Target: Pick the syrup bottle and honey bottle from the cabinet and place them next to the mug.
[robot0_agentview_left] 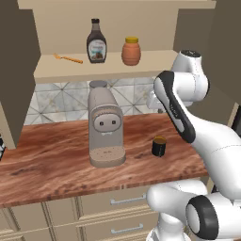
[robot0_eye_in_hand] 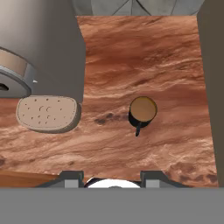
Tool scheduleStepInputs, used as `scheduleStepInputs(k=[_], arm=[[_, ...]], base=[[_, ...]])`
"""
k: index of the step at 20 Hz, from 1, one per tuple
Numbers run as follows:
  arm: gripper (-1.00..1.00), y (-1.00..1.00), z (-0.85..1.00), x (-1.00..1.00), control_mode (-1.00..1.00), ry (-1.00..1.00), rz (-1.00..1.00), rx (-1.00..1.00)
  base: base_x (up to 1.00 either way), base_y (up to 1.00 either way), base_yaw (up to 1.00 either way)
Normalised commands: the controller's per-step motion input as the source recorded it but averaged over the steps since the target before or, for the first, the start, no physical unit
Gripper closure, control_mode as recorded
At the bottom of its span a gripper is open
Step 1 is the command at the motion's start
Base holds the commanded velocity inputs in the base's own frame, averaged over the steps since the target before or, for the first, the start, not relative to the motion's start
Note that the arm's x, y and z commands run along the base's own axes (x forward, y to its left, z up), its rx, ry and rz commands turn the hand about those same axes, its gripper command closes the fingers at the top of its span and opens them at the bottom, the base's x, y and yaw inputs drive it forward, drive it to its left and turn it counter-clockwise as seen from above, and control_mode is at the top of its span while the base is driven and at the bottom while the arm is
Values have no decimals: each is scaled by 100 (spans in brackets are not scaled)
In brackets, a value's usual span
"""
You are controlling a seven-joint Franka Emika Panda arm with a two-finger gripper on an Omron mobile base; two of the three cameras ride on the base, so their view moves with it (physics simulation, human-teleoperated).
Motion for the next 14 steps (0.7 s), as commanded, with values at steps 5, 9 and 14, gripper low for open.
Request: scheduleStepInputs(k=[5,9,14], arm=[[-100,-10,-3,-36,-100,1,0,0],[-100,-23,-2,-34,-100,-10,3,2],[-100,6,12,-50,-100,-27,13,0]], base=[[0,0,0],[0,0,0],[0,0,0]])
